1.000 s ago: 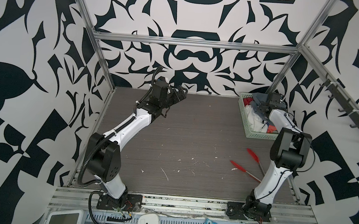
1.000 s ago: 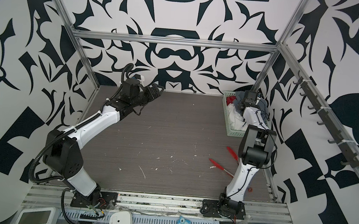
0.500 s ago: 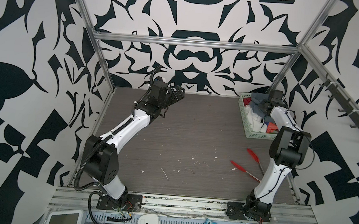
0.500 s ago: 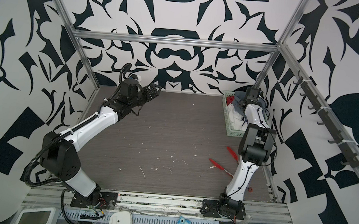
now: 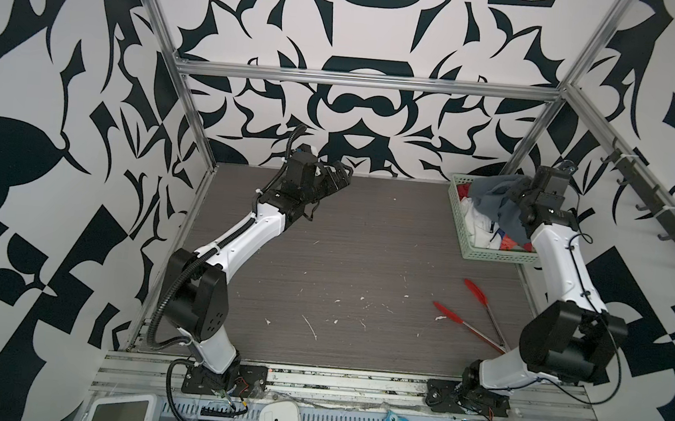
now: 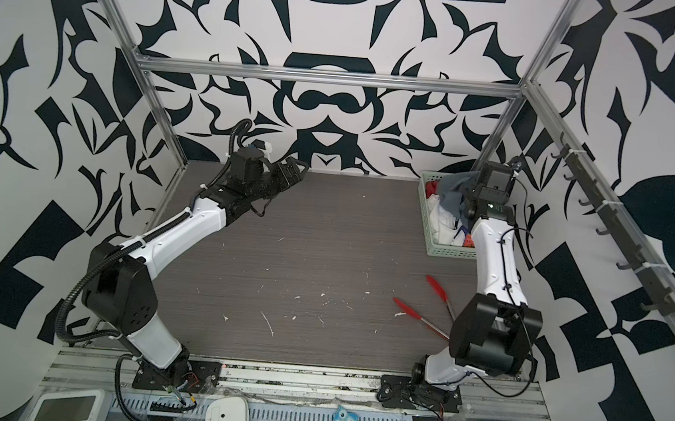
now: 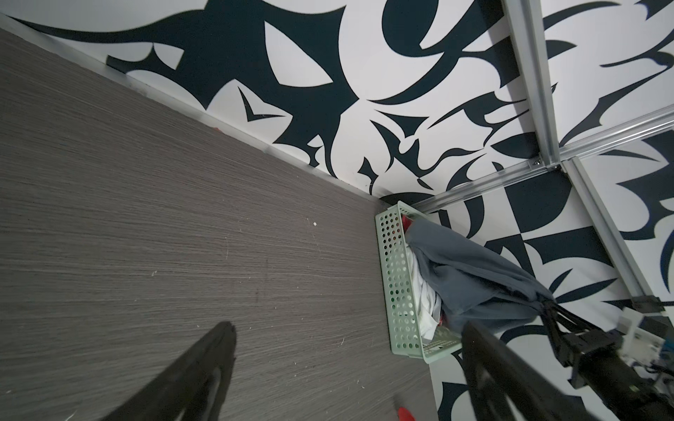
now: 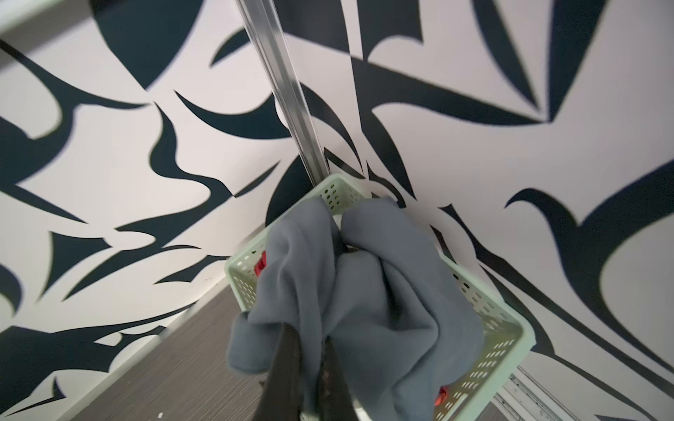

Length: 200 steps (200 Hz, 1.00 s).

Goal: Fold and stack the t-shirts
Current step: 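Lift the grey-blue t-shirt out of the basket and drop it on the table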

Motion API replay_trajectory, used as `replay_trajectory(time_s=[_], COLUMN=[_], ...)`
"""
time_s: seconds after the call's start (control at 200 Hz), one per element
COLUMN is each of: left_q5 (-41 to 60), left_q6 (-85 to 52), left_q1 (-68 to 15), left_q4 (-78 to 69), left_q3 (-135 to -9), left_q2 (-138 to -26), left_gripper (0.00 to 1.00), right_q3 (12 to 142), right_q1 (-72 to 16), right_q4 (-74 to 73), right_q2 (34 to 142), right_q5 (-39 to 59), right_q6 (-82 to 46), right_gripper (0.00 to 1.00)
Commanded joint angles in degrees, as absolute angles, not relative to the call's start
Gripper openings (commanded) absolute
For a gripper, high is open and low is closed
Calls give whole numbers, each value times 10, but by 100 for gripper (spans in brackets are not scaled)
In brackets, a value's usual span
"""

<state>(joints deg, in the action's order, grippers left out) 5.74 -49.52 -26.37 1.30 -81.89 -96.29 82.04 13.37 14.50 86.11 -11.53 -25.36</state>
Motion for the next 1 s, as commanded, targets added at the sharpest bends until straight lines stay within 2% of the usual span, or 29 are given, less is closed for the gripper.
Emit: replay_trajectory(time_s=[0.0,0.175,0.395,0.59,0.825,0.995], left_q5=[88,113,145,132,88,63], left_q6=[-495,-491,-483,-445,-410,-376], left_q1=[-262,-262,-262,-253,-226,-216], left_q4=[7,9,18,44,60,93], left_q3=[-855,-894,-944,-966,-927,-917], left_q2=[-985,-1017,-1052,-1046,-992,-968], left_gripper=[99,99,99,99,99,99], right_q3=[803,791,878,954,974,977], right_q1=[125,57,-64,-143,-208,-224], right_q4=[119,149,186,200,172,161], right_q2=[799,734,703,740,779,829], right_q5=[-87,-75,-116,-9,84,95], right_q6=[-258,-251,-213,-223,-278,-314], right_gripper=[0,0,0,0,0,0])
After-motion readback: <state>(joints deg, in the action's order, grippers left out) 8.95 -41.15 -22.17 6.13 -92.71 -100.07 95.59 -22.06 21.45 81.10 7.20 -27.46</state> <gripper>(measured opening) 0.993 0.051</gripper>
